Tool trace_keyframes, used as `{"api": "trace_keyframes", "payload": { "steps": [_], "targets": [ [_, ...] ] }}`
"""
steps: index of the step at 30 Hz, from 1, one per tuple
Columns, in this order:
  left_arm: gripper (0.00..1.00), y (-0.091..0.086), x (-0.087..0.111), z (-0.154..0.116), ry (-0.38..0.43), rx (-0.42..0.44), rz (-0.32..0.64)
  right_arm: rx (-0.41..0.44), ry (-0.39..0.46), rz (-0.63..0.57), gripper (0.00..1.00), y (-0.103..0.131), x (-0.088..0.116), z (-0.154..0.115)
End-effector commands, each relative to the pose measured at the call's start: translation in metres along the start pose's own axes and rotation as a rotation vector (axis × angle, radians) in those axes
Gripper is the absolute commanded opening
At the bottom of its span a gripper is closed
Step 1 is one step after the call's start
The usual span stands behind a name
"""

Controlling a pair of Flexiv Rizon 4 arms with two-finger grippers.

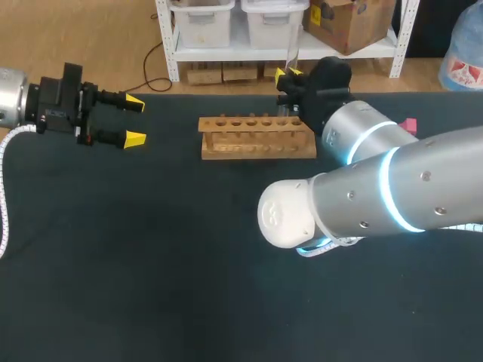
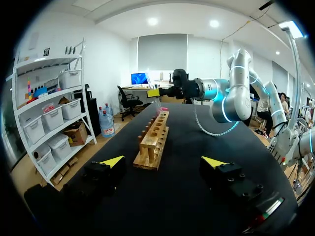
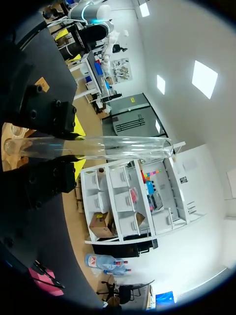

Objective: Grasp the test tube, adjust it, and insert it.

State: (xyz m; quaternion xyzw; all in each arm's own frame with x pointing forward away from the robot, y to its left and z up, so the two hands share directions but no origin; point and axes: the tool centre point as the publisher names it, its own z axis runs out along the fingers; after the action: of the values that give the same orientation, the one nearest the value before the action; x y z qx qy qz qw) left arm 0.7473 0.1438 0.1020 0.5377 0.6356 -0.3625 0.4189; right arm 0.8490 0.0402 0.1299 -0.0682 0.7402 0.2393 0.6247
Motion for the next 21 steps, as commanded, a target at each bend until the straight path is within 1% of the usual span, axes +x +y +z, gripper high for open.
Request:
{"api": "trace_keyframes", "payload": {
  "steps": [1,8,13,21],
  "targets": [
    [1.0,0.0008,0.001,-0.0001,-0.002,0.001,0.002,0.022,-0.006,-0.002,0.0,0.0,0.0145,-0.0021],
    [1.0,0.0008,0.001,-0.0001,-0.002,0.001,0.002,0.043,0.008,-0.012,0.0,0.0018,0.0207,-0.0078],
    [1.0,0.0008,0.001,-0.0001,-0.002,0.001,0.002,0.064,-0.02,-0.022,0.0,0.0016,0.0167,-0.0099],
    [1.0,0.0008,0.001,-0.0001,-0.002,0.001,0.002,0.061,-0.055,-0.068,0.0,0.0045,0.0157,-0.0067]
  ]
}}
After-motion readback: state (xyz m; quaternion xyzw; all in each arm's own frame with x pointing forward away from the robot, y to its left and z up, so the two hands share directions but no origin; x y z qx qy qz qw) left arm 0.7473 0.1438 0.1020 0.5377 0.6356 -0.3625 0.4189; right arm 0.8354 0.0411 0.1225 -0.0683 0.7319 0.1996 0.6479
